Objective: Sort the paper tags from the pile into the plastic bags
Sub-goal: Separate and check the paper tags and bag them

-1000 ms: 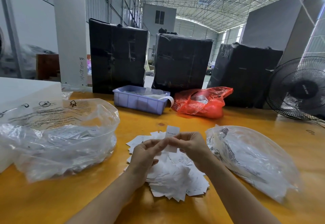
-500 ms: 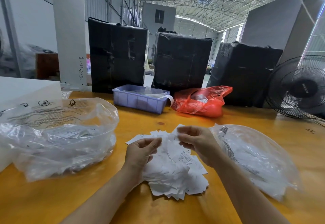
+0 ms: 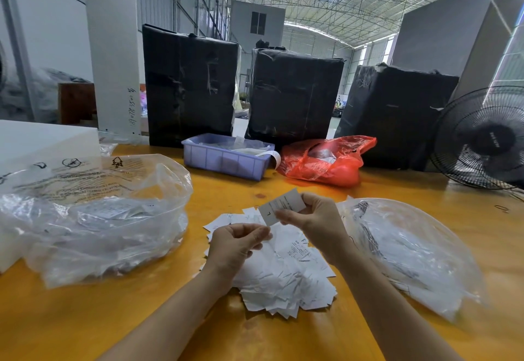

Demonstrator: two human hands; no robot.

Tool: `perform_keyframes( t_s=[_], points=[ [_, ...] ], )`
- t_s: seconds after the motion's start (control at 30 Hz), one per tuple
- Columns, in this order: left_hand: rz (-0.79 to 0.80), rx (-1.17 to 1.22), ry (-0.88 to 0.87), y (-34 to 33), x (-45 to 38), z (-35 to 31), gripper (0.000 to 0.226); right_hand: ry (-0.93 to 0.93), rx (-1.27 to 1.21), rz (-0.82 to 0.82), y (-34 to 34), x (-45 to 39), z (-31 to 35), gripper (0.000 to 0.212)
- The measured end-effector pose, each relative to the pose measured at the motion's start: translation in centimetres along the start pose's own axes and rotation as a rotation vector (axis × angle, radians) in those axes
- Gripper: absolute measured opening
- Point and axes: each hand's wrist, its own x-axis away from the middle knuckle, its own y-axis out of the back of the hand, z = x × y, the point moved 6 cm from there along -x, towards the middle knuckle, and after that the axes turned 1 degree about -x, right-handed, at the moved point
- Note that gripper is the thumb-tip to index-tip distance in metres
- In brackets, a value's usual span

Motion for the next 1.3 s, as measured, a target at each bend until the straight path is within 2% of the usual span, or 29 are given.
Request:
perform_keyframes(
  t_s=[0.43, 0.73, 0.9, 1.03, 1.3],
  points=[
    [0.067, -0.048, 0.010, -0.56, 0.26, -0.29, 0.007, 0.053, 0.035, -0.007, 0.04, -0.05, 0.16, 0.025],
    [0.085, -0.041, 0.015, -0.64, 0.37, -0.35, 0.011, 0.059, 0.046, 0.036, -0.12, -0.01, 0.12, 0.018],
    [0.061, -0.020, 0.026, -0.35, 0.23, -0.18, 0.013, 0.036, 0.152, 0.048, 0.18, -0.07, -0.24, 0.010],
    [0.037, 0.025, 0.032, -0.16, 0.03, -0.11, 0.013, 0.027, 0.189, 0.056, 0.53, -0.07, -0.35, 0.018],
    [0.049, 0.015, 0.037, -0.16, 0.02, 0.07, 0.012, 0.062, 0.183, 0.014, 0.65, -0.12, 0.41, 0.019]
  ],
)
